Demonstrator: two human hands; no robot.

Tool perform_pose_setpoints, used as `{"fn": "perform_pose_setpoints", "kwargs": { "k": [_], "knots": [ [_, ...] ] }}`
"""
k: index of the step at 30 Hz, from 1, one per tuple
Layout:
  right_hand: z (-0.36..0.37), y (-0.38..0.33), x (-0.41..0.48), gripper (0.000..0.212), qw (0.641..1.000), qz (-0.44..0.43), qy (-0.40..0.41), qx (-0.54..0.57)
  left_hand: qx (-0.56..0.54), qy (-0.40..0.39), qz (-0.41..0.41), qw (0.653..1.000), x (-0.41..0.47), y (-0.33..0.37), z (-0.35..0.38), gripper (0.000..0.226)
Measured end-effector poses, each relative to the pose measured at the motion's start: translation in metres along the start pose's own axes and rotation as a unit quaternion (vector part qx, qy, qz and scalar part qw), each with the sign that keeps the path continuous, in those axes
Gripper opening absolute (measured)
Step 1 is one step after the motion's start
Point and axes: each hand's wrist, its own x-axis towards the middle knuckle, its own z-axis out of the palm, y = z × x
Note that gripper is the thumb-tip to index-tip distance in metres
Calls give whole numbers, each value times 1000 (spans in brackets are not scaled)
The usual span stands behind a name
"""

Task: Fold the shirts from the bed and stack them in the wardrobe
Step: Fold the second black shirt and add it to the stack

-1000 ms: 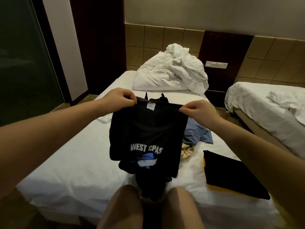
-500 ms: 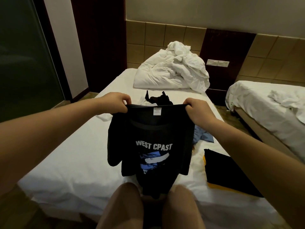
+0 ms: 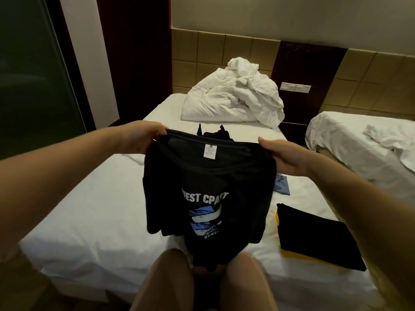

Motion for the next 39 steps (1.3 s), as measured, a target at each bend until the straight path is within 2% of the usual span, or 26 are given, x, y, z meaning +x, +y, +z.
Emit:
{"fn": "perform_pose_setpoints", "kwargs": {
  "k": [2,4,7,9,11,14,15,17,20,23,26,27,29,31,33,35,37,39],
  "knots": [
    [-6,-3,-5,28,999,6,-33,-19,17,-4,-5,1000,-3,0,-4,22],
    [-12,-2,-6,24,997,2,-13,-73,59,-21,6,998,-6,-1,-9,27],
    [-13,1,-1,13,964,-42,100,-243,99,-65,16,993,-9,-1,-17,78],
    [-10,-1,2,6,929,-87,175,-314,80,-89,16,993,-9,0,-20,89],
    [-8,-5,2,2,910,-139,231,-316,64,-85,18,994,-9,2,-23,76],
    [-5,-9,4,6,877,-220,305,-300,65,-30,43,997,-13,6,-16,17],
    [-4,-10,5,5,870,-237,318,-293,68,3,58,996,-14,6,-12,12],
    [0,-14,9,7,857,-244,333,-309,63,64,104,990,-13,9,-4,12],
    [3,-30,9,23,825,-268,370,-332,8,150,200,968,-18,29,1,9],
    [7,-51,2,34,803,-301,390,-336,21,145,254,956,-24,51,-3,12],
    [4,-68,-6,38,826,-237,329,-392,124,125,206,962,-31,65,-7,20],
    [2,-74,-9,37,836,-224,305,-397,123,123,201,964,-33,70,-11,20],
    [-2,-90,-18,31,857,-241,281,-358,92,94,207,969,-37,82,-23,24],
    [-6,-108,-21,27,863,-242,266,-354,153,59,181,970,-40,94,-32,21],
    [-4,-126,-22,23,829,-211,259,-448,253,87,170,948,-40,109,-31,2],
    [-1,-152,-20,22,785,-291,315,-448,213,181,240,929,-39,130,-32,6],
    [7,-176,-22,17,766,-369,347,-395,145,238,297,913,-40,150,-32,6],
    [12,-192,-24,17,759,-345,330,-443,230,229,287,901,-40,162,-27,4]
  ]
}}
